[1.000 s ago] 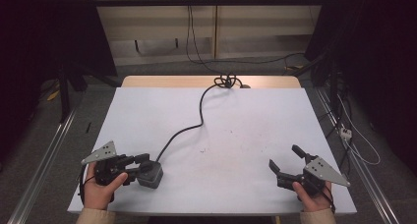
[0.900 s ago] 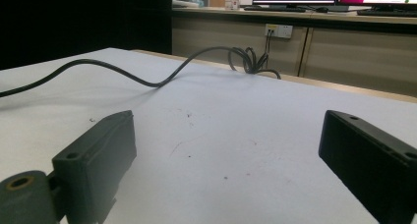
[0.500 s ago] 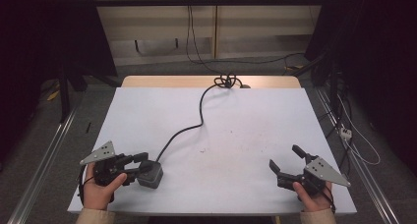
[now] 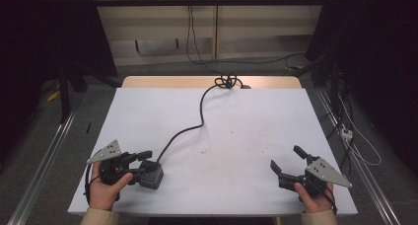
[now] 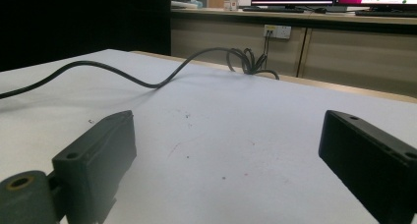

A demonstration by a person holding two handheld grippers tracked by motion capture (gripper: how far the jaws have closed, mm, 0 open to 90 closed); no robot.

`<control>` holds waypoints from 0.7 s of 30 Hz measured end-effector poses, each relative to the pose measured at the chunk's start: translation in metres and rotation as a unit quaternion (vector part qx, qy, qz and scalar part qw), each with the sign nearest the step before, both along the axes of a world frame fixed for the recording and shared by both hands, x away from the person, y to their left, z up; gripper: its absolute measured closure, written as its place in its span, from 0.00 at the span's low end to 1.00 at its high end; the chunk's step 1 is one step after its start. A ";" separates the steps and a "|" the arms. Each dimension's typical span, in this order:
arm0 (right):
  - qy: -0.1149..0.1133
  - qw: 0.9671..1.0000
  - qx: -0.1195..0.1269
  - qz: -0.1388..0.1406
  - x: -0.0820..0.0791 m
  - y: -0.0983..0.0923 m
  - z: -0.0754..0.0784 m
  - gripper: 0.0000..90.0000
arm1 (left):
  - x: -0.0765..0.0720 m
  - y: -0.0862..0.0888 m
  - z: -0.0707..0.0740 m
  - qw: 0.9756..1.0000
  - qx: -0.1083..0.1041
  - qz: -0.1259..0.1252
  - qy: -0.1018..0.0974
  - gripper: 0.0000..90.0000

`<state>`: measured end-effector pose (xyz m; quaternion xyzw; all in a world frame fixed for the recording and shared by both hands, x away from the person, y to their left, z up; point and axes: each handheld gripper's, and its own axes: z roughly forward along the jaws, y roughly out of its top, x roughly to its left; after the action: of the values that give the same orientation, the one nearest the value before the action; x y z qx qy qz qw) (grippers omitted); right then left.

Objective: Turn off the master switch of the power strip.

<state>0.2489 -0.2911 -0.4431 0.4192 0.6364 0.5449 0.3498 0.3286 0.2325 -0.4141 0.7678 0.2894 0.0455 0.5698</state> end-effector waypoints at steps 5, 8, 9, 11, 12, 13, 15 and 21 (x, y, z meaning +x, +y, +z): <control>-0.001 1.000 -0.001 0.000 0.000 -0.001 0.000 0.07 | 0.001 -0.001 0.000 1.000 0.000 0.007 -0.005 0.46; 0.000 1.000 0.000 -0.001 0.000 -0.001 0.000 0.07 | 0.001 -0.001 0.000 1.000 0.002 0.013 -0.004 0.41; 0.000 1.000 0.000 0.000 0.000 -0.001 0.000 0.07 | 0.001 -0.001 0.000 1.000 0.001 0.015 -0.005 0.39; 0.000 1.000 0.000 0.000 0.000 -0.001 0.000 0.07 | 0.002 -0.001 -0.001 1.000 0.000 0.019 -0.003 0.36; 0.001 1.000 0.000 0.000 0.000 0.000 0.000 0.07 | 0.002 -0.001 -0.001 1.000 0.000 0.021 -0.003 0.34; 0.000 1.000 -0.001 0.000 0.000 -0.001 0.000 0.07 | 0.003 0.000 -0.002 1.000 0.000 0.020 -0.003 0.32; 0.000 1.000 -0.001 0.000 0.000 -0.001 -0.001 0.07 | 0.003 0.000 -0.002 1.000 0.001 0.024 -0.003 0.29; 0.000 1.000 -0.001 0.001 0.000 0.000 -0.001 0.07 | 0.003 0.000 -0.002 0.999 0.001 0.038 -0.007 0.23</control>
<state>0.2492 -0.2916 -0.4439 0.4184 0.6373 0.5448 0.3492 0.3314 0.2328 -0.4165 0.7565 0.3148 0.0726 0.5687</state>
